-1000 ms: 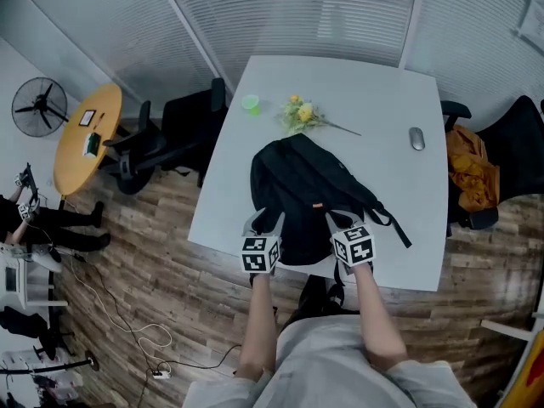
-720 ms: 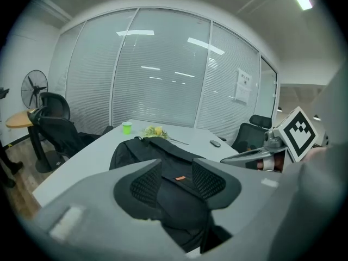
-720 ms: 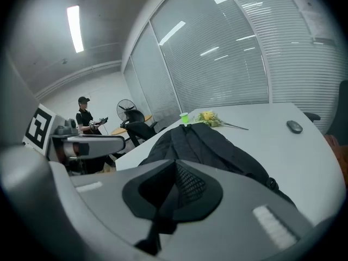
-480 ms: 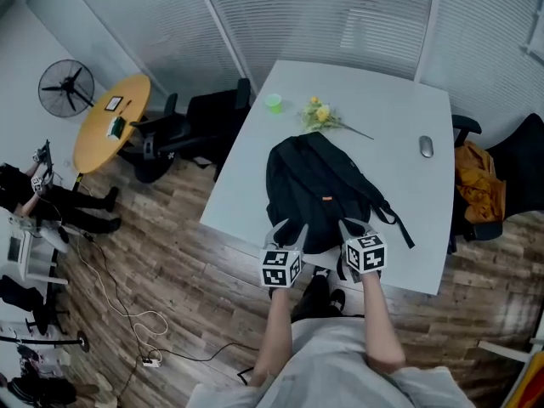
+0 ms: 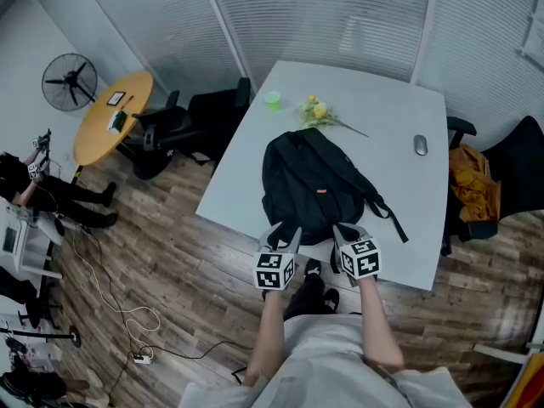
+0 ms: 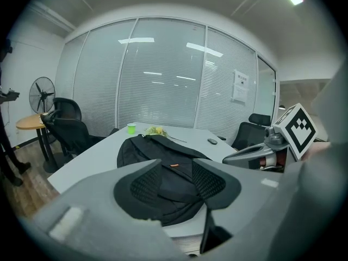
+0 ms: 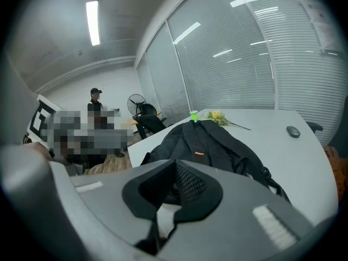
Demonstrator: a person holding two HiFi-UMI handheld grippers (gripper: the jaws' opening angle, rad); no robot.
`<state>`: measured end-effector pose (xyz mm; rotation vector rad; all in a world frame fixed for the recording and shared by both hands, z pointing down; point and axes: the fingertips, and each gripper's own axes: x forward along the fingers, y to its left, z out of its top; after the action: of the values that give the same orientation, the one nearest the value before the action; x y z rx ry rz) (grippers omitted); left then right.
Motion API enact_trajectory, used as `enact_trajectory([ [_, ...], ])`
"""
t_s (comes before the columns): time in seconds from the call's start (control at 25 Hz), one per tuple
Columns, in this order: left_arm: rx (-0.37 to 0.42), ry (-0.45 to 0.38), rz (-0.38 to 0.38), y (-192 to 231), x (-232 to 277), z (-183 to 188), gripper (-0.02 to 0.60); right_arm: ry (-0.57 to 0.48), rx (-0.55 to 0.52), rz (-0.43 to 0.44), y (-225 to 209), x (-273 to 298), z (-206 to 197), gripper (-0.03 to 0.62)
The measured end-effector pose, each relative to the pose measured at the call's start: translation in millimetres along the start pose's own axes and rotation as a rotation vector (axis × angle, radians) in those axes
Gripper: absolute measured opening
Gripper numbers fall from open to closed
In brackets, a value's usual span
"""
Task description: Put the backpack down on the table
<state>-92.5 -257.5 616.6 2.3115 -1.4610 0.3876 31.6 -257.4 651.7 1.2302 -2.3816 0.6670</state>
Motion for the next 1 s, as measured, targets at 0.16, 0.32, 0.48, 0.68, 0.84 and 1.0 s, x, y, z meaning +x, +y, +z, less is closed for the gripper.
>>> enact_trajectory([
  [0.16,-0.002,-0.014,0.017,5.4,-4.8,1.0,0.179,-0.003,-0.009,0.004,-2.5,-1.2,-0.6,-0.002],
  [0.32,0.008,-0.017,0.019,4.0,-8.3,0.8,0.166,-0.036,0.007,-0.006,-9.0,-7.9,6.7,-0.002],
  [0.48,0.017,-0.029,0.026,8.7,-10.6,5.4,0.165,-0.046,0.004,-0.010,-12.1,-7.9,9.7,-0.002],
  [0.68,0.017,-0.029,0.034,13.5,-11.1,7.5,0.133,-0.043,0.013,-0.005,-11.6,-8.4,6.1,-0.002],
  [0.84,0.002,-0.035,0.032,17.4,-9.6,9.9,0.105,-0.046,0.017,-0.008,-12.7,-8.5,6.4,-0.002],
  [1.0,0.012,-0.036,0.036,21.3,-9.1,11.1,0.054,-0.045,0.023,-0.011,-15.9,-7.5,6.0,-0.002],
])
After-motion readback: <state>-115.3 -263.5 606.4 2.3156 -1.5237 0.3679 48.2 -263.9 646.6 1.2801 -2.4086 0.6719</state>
